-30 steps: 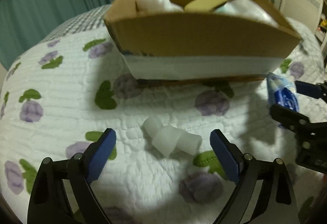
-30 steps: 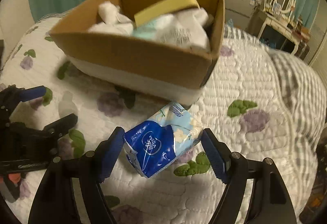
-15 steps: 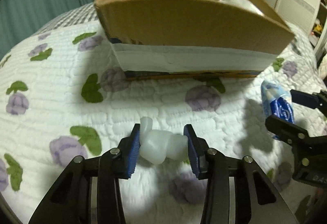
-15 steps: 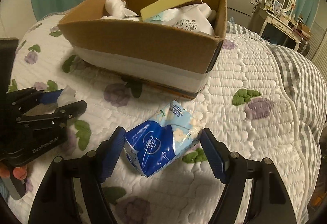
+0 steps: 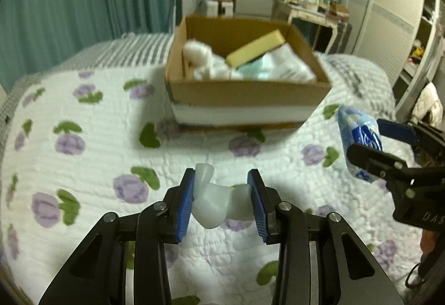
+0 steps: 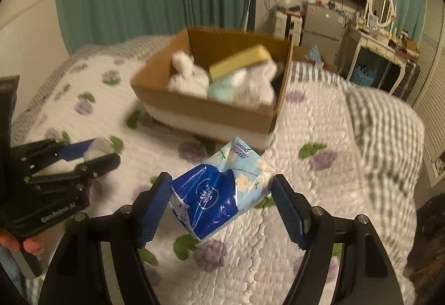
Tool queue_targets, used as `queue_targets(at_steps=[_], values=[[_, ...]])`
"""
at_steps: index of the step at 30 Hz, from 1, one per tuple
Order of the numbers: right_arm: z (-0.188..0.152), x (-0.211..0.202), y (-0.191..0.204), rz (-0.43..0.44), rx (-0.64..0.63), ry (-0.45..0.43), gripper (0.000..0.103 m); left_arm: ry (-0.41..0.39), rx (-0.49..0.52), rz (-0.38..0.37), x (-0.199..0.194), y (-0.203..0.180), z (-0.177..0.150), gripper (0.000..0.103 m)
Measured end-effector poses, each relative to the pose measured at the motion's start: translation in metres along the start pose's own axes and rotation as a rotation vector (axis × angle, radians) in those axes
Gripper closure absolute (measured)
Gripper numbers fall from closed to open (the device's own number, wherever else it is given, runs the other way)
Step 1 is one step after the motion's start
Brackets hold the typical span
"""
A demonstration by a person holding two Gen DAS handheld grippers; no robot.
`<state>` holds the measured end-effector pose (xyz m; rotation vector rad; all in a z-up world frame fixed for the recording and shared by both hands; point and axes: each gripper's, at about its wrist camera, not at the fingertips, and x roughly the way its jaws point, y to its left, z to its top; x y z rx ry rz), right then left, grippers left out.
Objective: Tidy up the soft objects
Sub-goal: 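Carry the plastic piece and tissue pack into the box and open both tools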
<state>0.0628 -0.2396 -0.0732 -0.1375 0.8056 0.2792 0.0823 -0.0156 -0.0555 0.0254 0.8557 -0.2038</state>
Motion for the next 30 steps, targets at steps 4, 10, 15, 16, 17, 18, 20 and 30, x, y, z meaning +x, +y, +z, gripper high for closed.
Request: queue_targets(at_steps=[4, 10, 15, 16, 17, 18, 20, 30], values=[[0.028, -0.031, 0.002, -0.011, -0.021, -0.07, 0.03, -0.059, 0.013, -0.01, -0.022, -0.001, 0.022, 0.066], [0.083, -0.052, -0.004, -0.025, -0.045, -0.157, 0.03, -0.124, 0.017, -0.016, -0.029, -0.002, 0.068, 0.066], [0.126, -0.038, -0.017, -0.009, -0.024, -0.195, 0.03, -0.171, 0.035, 0.004, -0.015, -0.002, 0.11, 0.066], [0.133, -0.032, -0.02, -0.009, -0.021, -0.197, 0.03, -0.179, 0.041, 0.009, -0.011, -0.002, 0.115, 0.066], [0.138, -0.026, -0.021, -0.01, -0.02, -0.198, 0.03, -0.185, 0.048, 0.011, -0.004, -0.002, 0.123, 0.066], [0.144, -0.019, -0.023, -0.01, -0.019, -0.198, 0.03, -0.186, 0.053, 0.014, 0.003, -0.001, 0.13, 0.066], [0.157, -0.001, -0.027, -0.006, -0.02, -0.194, 0.03, -0.185, 0.06, 0.026, 0.019, 0.001, 0.141, 0.066], [0.192, 0.104, -0.048, 0.043, 0.044, -0.093, 0.029, -0.141, 0.038, 0.01, 0.103, 0.019, 0.167, 0.065]])
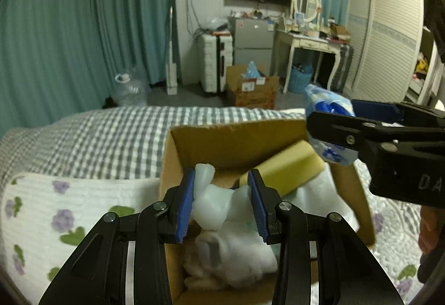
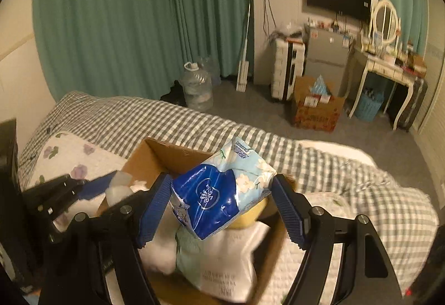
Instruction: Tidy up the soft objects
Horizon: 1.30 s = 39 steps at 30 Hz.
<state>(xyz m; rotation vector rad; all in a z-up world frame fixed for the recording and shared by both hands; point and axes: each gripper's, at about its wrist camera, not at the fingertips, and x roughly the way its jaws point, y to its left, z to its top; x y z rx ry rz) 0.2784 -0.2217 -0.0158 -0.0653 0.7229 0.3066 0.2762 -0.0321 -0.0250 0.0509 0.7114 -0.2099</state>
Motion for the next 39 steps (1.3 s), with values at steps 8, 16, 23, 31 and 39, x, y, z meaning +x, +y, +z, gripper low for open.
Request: queue_targets(at_steps=[8, 16, 23, 31, 39], values=[[-0.002, 0.021, -0.009, -0.001, 0.049, 0.0, 0.013, -0.012, -0.017, -0.013, 0.01, 0.002, -0.003, 0.042], [0.009, -0.058, -0.006, -0.074, 0.039, -0.098, 0.009, -0.065, -0.025, 0.005, -0.05, -0.001, 0.008, 0.027], [0.015, -0.172, 0.016, -0.146, -0.013, -0.212, 0.004, -0.179, 0.001, 0.017, -0.15, -0.007, 0.021, 0.02], [-0.022, -0.292, 0.041, -0.175, 0.023, -0.375, 0.0, -0.378, 0.013, 0.043, -0.255, -0.014, 0.002, 0.0], [-0.078, -0.278, 0.054, -0.129, 0.045, -0.353, 0.0, -0.425, -0.034, 0.078, -0.264, -0.005, -0.044, 0.0]])
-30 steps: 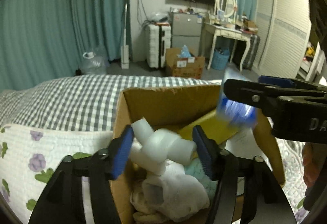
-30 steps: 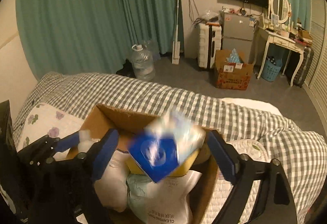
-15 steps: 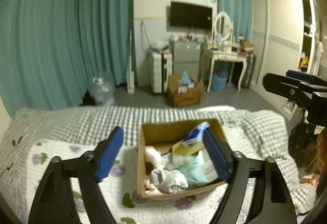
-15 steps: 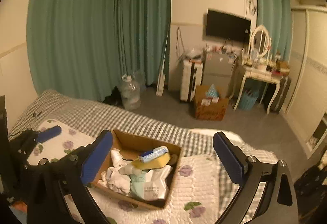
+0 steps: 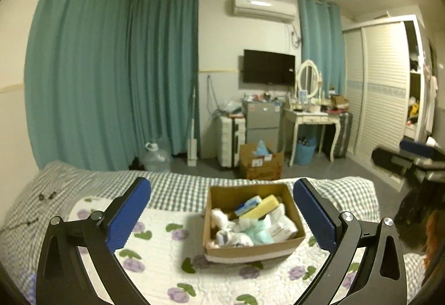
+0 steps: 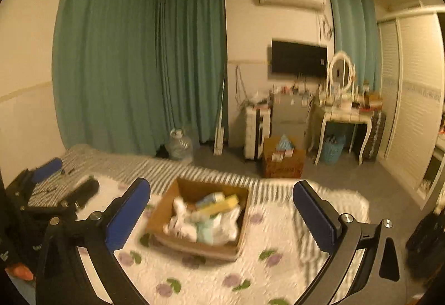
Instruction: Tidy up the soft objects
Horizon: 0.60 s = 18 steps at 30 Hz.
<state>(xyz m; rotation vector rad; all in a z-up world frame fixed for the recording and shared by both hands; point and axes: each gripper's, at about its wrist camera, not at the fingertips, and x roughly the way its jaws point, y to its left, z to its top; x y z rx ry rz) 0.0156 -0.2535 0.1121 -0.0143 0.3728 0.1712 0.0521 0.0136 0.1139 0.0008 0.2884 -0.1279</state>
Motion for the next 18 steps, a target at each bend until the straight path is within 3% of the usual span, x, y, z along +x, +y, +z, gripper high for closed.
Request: queue_targets(at_steps=[3, 10, 18], values=[[-0.035, 0.022, 0.002, 0.033, 0.015, 0.022, 0.0, 0.023, -0.007, 0.01, 0.012, 0.003, -0.025, 0.0], [-0.098, 0.071, -0.001, -0.052, -0.006, -0.034, 0.0, 0.053, 0.031, 0.072, 0.048, 0.008, -0.09, 0.0], [-0.115, 0.087, -0.01, -0.09, -0.013, -0.016, 0.0, 0.095, 0.015, 0.08, 0.057, 0.013, -0.111, 0.0]])
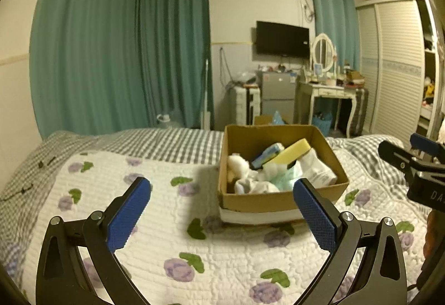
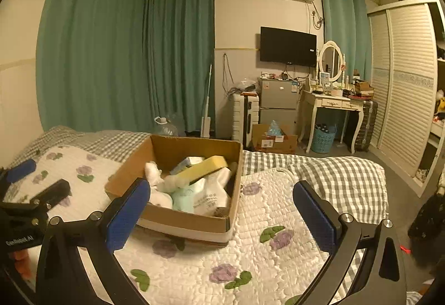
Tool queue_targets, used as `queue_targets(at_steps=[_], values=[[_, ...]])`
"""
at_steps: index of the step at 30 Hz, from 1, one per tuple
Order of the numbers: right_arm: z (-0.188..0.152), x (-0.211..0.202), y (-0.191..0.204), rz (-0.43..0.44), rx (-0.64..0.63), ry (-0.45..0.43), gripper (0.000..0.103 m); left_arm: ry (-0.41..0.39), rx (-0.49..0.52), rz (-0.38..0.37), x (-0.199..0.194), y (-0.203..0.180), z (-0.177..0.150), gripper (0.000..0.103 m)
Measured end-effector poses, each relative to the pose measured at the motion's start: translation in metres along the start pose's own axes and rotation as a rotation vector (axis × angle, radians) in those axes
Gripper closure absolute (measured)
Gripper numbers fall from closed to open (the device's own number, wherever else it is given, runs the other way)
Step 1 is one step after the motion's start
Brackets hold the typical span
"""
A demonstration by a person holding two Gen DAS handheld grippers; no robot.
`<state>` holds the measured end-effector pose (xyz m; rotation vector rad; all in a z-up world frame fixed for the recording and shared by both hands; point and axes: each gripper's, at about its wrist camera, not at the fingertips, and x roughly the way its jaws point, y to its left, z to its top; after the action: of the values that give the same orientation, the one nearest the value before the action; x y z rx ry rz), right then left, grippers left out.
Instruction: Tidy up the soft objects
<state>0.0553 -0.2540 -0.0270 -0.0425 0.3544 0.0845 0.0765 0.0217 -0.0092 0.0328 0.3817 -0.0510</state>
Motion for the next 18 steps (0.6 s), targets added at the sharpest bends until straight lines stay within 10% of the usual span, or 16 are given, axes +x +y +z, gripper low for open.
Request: queue_targets(at_steps=[18], values=[[-0.0014, -0.0027, 0.0098, 0.008, -0.022, 0.005, 0.0, 0.016, -0.01, -0.024, 0.0016, -0.0006, -0.0039, 0.0]])
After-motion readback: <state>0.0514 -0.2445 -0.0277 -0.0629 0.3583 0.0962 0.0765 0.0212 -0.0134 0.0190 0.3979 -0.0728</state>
